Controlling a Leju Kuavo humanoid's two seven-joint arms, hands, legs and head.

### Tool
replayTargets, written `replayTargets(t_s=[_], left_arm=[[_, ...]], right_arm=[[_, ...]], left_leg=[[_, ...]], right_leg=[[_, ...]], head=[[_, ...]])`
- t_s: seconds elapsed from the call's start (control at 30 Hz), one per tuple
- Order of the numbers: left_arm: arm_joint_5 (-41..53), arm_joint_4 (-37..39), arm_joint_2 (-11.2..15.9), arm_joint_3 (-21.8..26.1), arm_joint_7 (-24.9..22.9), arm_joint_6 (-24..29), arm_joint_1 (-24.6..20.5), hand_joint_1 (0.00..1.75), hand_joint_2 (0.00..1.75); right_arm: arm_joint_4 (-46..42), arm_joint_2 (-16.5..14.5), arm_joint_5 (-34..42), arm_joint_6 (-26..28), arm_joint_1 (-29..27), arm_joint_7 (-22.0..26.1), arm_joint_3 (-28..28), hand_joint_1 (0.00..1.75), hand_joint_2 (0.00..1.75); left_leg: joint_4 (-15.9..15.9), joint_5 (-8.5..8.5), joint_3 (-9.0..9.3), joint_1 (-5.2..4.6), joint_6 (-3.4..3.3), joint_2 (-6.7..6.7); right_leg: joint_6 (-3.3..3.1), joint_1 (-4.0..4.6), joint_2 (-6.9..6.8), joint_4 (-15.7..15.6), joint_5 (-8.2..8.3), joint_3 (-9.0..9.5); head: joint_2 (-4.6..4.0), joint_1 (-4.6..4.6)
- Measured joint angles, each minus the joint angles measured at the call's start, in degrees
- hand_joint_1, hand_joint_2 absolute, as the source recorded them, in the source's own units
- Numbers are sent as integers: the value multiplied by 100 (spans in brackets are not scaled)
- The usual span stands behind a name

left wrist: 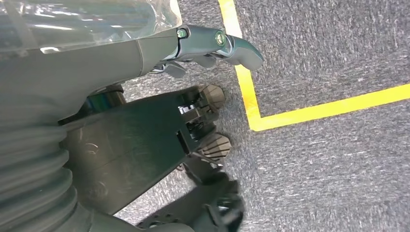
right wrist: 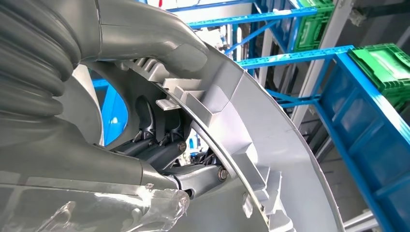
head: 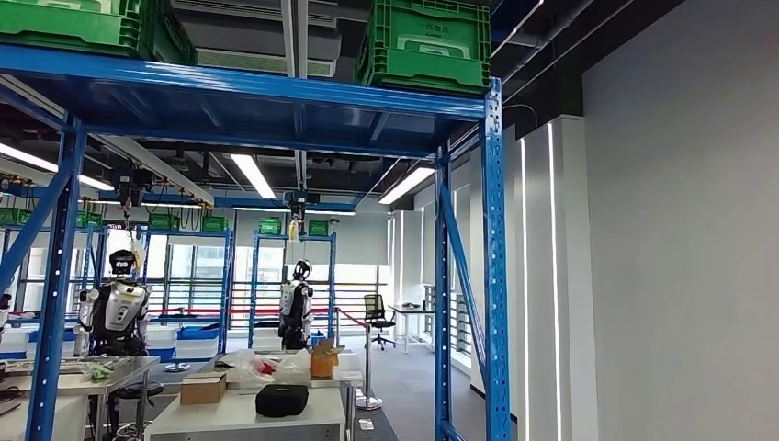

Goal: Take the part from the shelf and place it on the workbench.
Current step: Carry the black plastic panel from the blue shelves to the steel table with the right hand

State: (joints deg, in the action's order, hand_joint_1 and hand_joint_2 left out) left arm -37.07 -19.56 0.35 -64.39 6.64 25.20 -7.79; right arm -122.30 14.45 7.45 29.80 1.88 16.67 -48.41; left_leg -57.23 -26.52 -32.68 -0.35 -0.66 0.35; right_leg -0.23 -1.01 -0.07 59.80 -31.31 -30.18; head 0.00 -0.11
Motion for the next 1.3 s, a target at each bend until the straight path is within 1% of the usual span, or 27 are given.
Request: replayTargets(t_s=[0.03,0.13,0.17,0.23,0.3,0.33,0.37,0.4,0.47,0.53,0.6,0.67,0.7,0.73,0.8,0.83,0.87,0.9,0.93,1.0,1.03,1.07,1.13,1.17,1.2,1.23,1.3], left_arm=[[-2,0,-1,0,2,3,-2,0,175],[-19,0,-2,-2,7,8,0,0,175],[-25,-1,-1,-3,7,8,3,0,175],[-34,-2,4,-3,6,9,5,0,175],[-38,-2,8,-3,5,9,7,0,175],[-40,-2,10,-3,5,9,10,0,175],[-42,-2,12,-4,4,10,12,0,175],[-44,-2,13,-4,4,11,12,0,175],[-46,-2,17,-5,6,19,5,0,175],[-47,-3,27,-5,9,26,-5,0,175],[-51,-4,35,-5,12,28,-3,0,175],[-57,-6,34,-4,13,30,1,0,175],[-59,-10,32,-4,13,30,-2,0,175],[-61,-17,29,-3,13,30,-7,0,175],[-64,-31,27,-3,13,28,-6,0,175],[-68,-34,27,-3,13,28,-1,0,175],[-74,-36,26,-3,12,28,4,0,175],[-82,-36,26,-3,12,28,6,0,175],[-90,-38,26,-3,9,30,6,0,175],[-101,-44,26,-3,-2,38,2,0,175],[-104,-47,27,-3,-10,44,1,0,175],[-107,-50,27,-3,-16,51,-1,0,175],[-112,-52,29,-4,-25,61,2,0,175],[-114,-52,31,-4,-27,65,2,0,175],[-115,-53,33,-5,-29,69,5,0,175],[-116,-54,37,-6,-31,73,7,0,175],[-119,-55,39,-8,-31,78,8,0,175]], right_arm=[[-1,0,7,3,0,2,0,175,175],[-3,-1,15,13,-2,7,1,175,175],[-3,-1,16,14,-2,7,1,175,175],[-3,-2,17,15,1,10,1,175,175],[-2,-2,19,16,0,13,2,175,175],[-2,-2,22,16,-2,13,1,175,175],[-1,-2,26,18,-2,13,1,175,175],[-1,-2,30,22,-2,12,1,175,175],[-1,-2,28,43,-3,2,2,175,175],[-1,-2,21,63,-1,-5,4,175,175],[-1,-2,18,73,-1,-9,4,175,175],[-1,-1,18,84,-5,-12,8,175,175],[-1,0,18,90,-4,-13,13,175,175],[-1,1,18,97,-4,-14,18,175,175],[0,2,18,110,-8,-19,24,175,175],[1,2,18,119,-12,-23,24,175,175],[2,3,18,131,-15,-28,25,175,175],[3,5,18,142,-15,-33,26,175,175],[3,6,18,150,-13,-40,27,175,175],[3,7,22,162,-8,-63,28,175,175],[2,7,27,166,-9,-75,28,175,175],[2,7,33,170,-8,-83,28,175,175],[1,8,50,180,-9,-87,31,175,175],[1,7,60,182,-6,-87,32,175,175],[1,7,69,187,-7,-88,34,175,175],[1,5,75,193,-7,-90,35,175,175],[2,4,80,204,-9,-93,37,175,175]], left_leg=[[-17,20,-24,-2,34,0],[-28,75,-63,13,145,-5],[-72,19,-83,19,181,-13],[-463,-332,-217,38,244,-26],[-1183,-793,-436,61,294,-27],[-1445,-914,-488,67,305,-27],[-1516,-926,-448,69,304,-27],[-1359,-837,-301,69,290,-28],[-590,-560,201,54,210,-32],[5,-420,532,16,125,-30],[123,-383,556,-29,64,-26],[179,-284,525,-20,0,-18],[211,-227,498,-8,-32,-12],[236,-172,458,7,-56,-6],[231,-98,351,0,-83,5],[221,-64,294,-2,-85,9],[206,-31,236,-4,-81,13],[184,-3,177,-5,-74,15],[153,19,120,-4,-65,16],[75,49,15,-9,-33,14],[45,65,-21,-15,-6,12],[23,86,-49,-21,27,11],[17,145,-77,-24,99,7],[4,132,-97,-19,135,2],[-65,42,-137,-12,174,-3],[-231,-136,-205,0,212,-9],[-875,-644,-413,33,277,-12]], right_leg=[[-35,15,4,-195,37,97],[-140,35,13,-236,113,45],[-177,25,9,-249,152,25],[-236,-1,-5,-273,229,-30],[-260,6,-12,-261,289,-116],[-262,10,-14,-249,315,-162],[-260,14,-15,-230,340,-212],[-255,18,-13,-209,360,-257],[-235,24,-10,-176,395,-320],[-186,37,-13,-158,438,-359],[-105,25,-24,-163,491,-382],[-27,-4,-28,-150,485,-405],[2,-8,-24,-52,375,-452],[25,-12,-20,161,181,-537],[62,-19,-16,837,-308,-763],[77,-22,-16,1136,-458,-834],[88,-23,-17,1275,-493,-826],[93,-23,-18,1210,-420,-720],[90,-23,-20,943,-277,-517],[52,-15,-25,160,-45,-18],[19,-5,-24,-108,10,135],[-17,7,-21,-249,18,198],[-94,18,-10,-260,54,152],[-134,9,-11,-271,83,125],[-175,-1,-15,-278,126,94],[-213,-12,-22,-288,171,55],[-252,-7,-30,-286,250,-38]], head=[[0,3],[0,7],[0,13],[0,36],[0,56],[0,61],[0,67],[0,72],[0,77],[0,67],[0,57],[0,62],[0,60],[0,50],[0,32],[0,26],[0,22],[0,16],[0,9],[0,2],[0,0],[0,2],[0,4],[0,11],[0,18],[0,32],[0,54]])
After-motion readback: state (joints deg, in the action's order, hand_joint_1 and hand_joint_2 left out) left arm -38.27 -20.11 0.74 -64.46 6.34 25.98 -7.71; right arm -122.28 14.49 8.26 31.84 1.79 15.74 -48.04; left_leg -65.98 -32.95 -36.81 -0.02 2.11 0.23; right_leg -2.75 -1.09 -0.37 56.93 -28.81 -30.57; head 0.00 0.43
